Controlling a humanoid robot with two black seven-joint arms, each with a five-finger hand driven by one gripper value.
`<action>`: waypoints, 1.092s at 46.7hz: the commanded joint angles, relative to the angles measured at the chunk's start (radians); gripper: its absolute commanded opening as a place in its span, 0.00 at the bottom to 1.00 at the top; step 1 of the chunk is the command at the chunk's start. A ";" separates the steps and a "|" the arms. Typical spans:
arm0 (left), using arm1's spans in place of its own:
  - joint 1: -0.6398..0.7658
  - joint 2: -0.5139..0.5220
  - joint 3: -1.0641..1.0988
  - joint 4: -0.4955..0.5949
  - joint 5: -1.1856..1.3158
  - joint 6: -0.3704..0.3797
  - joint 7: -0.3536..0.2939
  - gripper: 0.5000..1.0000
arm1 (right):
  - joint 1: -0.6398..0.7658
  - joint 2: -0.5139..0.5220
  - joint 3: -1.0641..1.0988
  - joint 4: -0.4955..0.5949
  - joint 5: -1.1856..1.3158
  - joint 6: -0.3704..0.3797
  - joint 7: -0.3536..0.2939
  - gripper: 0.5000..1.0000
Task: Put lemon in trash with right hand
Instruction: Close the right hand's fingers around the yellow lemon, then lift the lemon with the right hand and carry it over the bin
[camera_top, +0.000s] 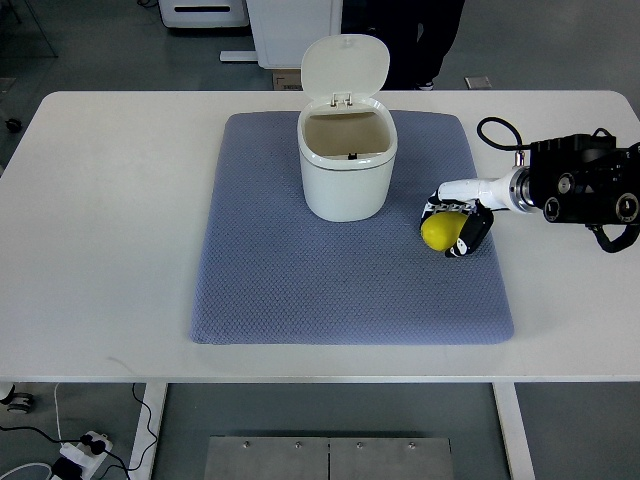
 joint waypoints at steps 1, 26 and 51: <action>0.000 0.000 0.000 -0.001 0.000 0.000 0.000 1.00 | -0.002 0.000 0.000 0.000 -0.003 0.002 -0.004 0.14; 0.000 0.000 0.000 0.000 0.000 0.000 0.000 1.00 | 0.053 -0.027 -0.023 -0.026 -0.002 0.015 -0.012 0.00; 0.000 0.000 0.000 -0.001 0.000 0.000 0.000 1.00 | 0.228 -0.098 -0.020 -0.047 0.000 0.112 -0.013 0.00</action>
